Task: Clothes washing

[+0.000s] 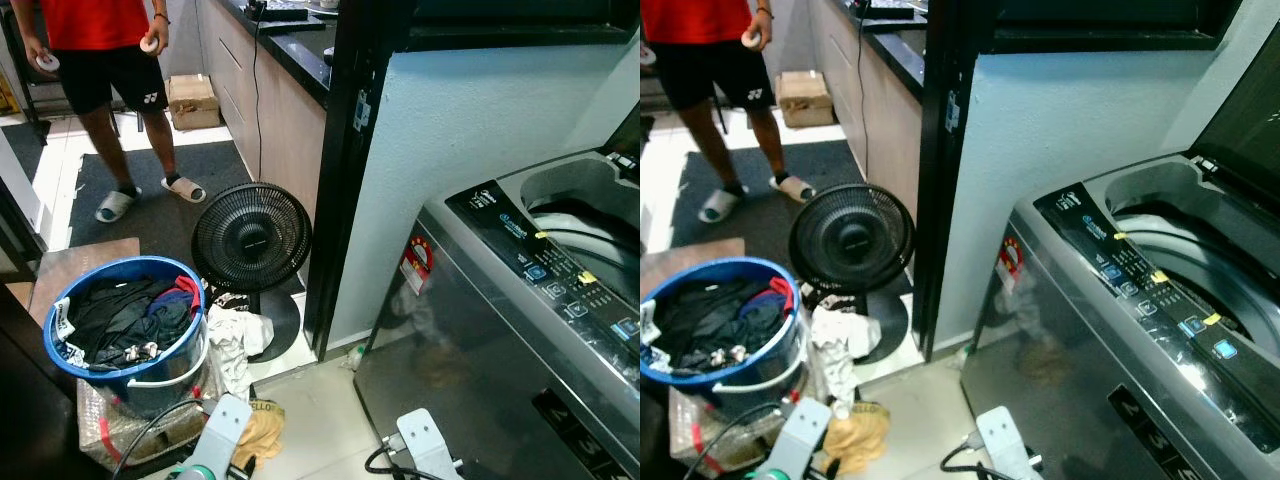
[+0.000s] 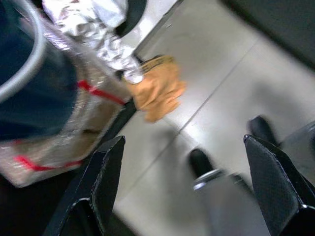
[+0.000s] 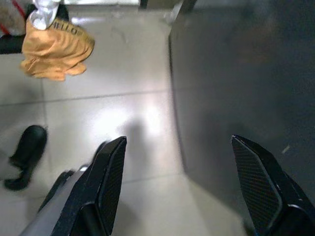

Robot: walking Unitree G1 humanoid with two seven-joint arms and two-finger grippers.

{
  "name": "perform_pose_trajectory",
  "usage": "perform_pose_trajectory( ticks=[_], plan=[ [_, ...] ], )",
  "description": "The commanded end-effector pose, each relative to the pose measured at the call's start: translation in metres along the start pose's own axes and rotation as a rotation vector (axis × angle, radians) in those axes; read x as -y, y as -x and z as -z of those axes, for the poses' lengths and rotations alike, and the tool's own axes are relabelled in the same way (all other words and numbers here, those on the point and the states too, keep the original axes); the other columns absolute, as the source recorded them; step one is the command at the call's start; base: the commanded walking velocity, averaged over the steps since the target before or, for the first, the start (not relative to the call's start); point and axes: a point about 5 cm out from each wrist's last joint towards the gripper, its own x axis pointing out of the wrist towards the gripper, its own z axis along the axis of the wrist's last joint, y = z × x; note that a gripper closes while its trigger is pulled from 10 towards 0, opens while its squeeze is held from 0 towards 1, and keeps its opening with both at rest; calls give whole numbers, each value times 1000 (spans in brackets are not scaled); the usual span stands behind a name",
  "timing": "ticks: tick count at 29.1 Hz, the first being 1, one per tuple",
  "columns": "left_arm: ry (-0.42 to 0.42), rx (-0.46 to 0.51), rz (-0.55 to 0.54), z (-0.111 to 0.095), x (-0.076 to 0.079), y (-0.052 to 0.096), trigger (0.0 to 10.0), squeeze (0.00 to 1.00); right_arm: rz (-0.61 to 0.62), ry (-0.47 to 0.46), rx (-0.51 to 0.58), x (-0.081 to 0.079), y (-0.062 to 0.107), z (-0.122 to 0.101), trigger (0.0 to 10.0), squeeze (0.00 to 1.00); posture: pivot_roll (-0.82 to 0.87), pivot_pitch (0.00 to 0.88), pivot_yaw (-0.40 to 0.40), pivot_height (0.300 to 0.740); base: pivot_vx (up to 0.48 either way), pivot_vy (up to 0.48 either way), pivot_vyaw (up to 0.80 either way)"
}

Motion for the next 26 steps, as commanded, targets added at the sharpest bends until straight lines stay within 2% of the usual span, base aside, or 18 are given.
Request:
perform_pose_trajectory(
  ticks=[1, 3, 5, 6, 7, 9, 11, 12, 14, 17, 20, 21, 26],
  plan=[
    [-29, -35, 2, 8, -7, 2, 10000, 0, 16, -28, -46, -2, 4, 13, 10000, 0, 3, 0, 63, 740, 0, 0, 0],
    [-29, -35, 2, 8, -7, 2, 10000, 0, 16, -28, -46, -2, 4, 13, 10000, 0, 3, 0, 63, 740, 0, 0, 0],
    [-28, -76, -61, 16, -24, 6, 10000, 0, -49, 18, -69, -15, 6, 17, 10000, 0, 57, 0, 41, 740, 0, 0, 0],
    [-28, -76, -61, 16, -24, 6, 10000, 0, -49, 18, -69, -15, 6, 17, 10000, 0, 57, 0, 41, 740, 0, 0, 0],
    [-30, -87, -81, 18, -26, 7, 10000, 0, -82, 56, -78, -18, 7, 20, 10000, 0, 61, 0, 38, 740, 0, 0, 0],
    [-33, -76, -63, 17, -15, 5, 10000, 0, -114, 123, -106, -13, 9, 27, 10000, 0, 57, 0, 43, 740, 0, 0, 0],
    [-28, -67, -38, 15, -6, 3, 10000, 0, -98, 118, -125, -7, 9, 30, 10000, 0, 54, 0, 41, 740, 0, 0, 0],
    [-28, -67, -38, 15, -6, 3, 10000, 0, -98, 118, -125, -7, 9, 30, 10000, 0, 54, 0, 41, 740, 0, 0, 0],
    [-39, -67, -42, 13, -9, 2, 10000, 0, -80, 45, -119, -9, 8, 27, 10000, 0, 56, 0, 32, 740, 0, 0, 0],
    [-48, -71, -46, 12, -12, 2, 10000, 0, -87, 9, -112, -14, 7, 24, 10000, 0, 67, 0, 25, 740, 0, 0, 0],
    [-49, -73, -46, 12, -12, 2, 10000, 0, -90, 7, -111, -15, 7, 23, 10000, 0, 67, 0, 25, 740, 0, 0, 0],
    [-51, -73, -44, 12, -11, 2, 10000, 0, -118, 37, -124, -20, 8, 25, 10000, 0, 83, 0, 0, 740, 0, 0, 0],
    [-40, -70, -34, 11, -5, 1, 10000, 0, -174, 87, -135, -26, 9, 27, 10000, 0, 90, 0, -4, 740, 0, 0, 0]
  ],
)
